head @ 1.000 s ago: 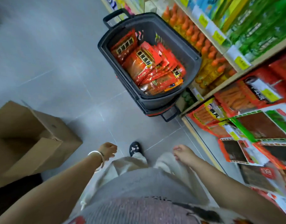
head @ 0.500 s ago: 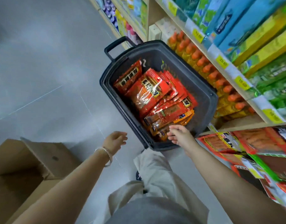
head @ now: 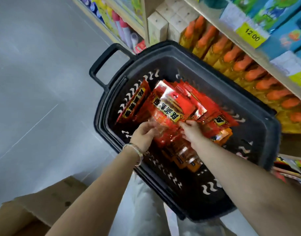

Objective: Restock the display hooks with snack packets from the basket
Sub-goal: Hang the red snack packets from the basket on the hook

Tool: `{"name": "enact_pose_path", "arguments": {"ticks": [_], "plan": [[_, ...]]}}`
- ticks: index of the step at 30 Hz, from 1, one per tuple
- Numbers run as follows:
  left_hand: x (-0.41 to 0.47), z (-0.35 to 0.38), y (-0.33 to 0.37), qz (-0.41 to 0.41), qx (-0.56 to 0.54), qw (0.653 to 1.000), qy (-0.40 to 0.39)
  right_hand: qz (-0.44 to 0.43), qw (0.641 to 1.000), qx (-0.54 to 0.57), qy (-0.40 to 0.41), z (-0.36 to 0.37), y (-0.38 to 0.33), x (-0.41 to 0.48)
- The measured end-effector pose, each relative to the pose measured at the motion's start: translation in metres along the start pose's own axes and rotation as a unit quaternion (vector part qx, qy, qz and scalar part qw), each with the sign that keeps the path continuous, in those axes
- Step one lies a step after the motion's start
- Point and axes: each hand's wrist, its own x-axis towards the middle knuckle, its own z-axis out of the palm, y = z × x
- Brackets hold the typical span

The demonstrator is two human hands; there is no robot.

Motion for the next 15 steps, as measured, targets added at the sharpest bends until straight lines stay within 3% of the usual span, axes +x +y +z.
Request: {"name": "enact_pose_path", "arguments": {"ticks": [4, 9, 15], "plan": [[0.022, -0.011, -0.005, -0.056, -0.009, 0.998, -0.017, 0.045, 0.994, 0.067, 0.068, 0.019, 0.001, 0.024], [0.034, -0.014, -0.008, -0.089, -0.001, 0.995, -0.036, 0.019, 0.987, 0.072, 0.141, 0.024, 0.014, 0.018], [0.034, -0.016, -0.008, -0.085, 0.045, 0.993, -0.063, 0.021, 0.984, 0.08, 0.157, 0.002, 0.036, -0.03]]}}
